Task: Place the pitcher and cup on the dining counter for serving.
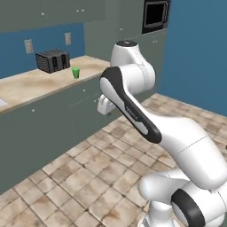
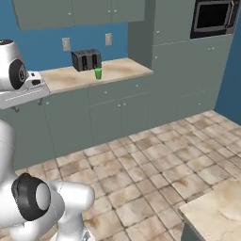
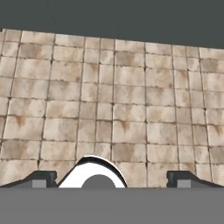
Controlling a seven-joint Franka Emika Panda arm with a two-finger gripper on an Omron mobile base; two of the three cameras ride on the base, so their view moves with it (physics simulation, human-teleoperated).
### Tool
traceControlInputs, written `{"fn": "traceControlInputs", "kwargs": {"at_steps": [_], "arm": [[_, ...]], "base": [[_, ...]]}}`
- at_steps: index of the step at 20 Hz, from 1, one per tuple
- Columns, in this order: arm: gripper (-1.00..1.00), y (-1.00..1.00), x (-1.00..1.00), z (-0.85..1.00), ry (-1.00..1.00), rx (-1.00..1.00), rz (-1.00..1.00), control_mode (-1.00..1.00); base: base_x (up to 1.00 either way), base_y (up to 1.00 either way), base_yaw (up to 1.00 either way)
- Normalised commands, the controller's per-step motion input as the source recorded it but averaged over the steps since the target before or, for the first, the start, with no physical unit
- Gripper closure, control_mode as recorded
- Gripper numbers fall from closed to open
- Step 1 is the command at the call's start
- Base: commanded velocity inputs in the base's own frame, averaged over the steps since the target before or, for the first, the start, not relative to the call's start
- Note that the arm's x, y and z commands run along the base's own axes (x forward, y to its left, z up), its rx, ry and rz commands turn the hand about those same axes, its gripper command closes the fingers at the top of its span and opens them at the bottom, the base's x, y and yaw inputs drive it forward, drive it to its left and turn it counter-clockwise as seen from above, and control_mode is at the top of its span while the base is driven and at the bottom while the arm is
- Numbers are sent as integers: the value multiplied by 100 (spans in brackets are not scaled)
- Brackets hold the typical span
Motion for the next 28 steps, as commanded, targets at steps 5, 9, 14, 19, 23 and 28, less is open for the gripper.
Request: {"fn": "traceControlInputs", "kwargs": {"at_steps": [5,9,14,19,23,28], "arm": [[-100,0,0,0,0,0,0,100],[-100,0,0,0,0,0,0,100],[-100,0,0,0,0,0,0,100],[-100,0,0,0,0,0,0,100],[-100,0,0,0,0,0,0,100],[-100,0,0,0,0,0,0,100]], "base": [[100,17,0],[100,8,0],[100,0,1],[100,-3,6],[100,-58,26],[98,-80,50]]}}
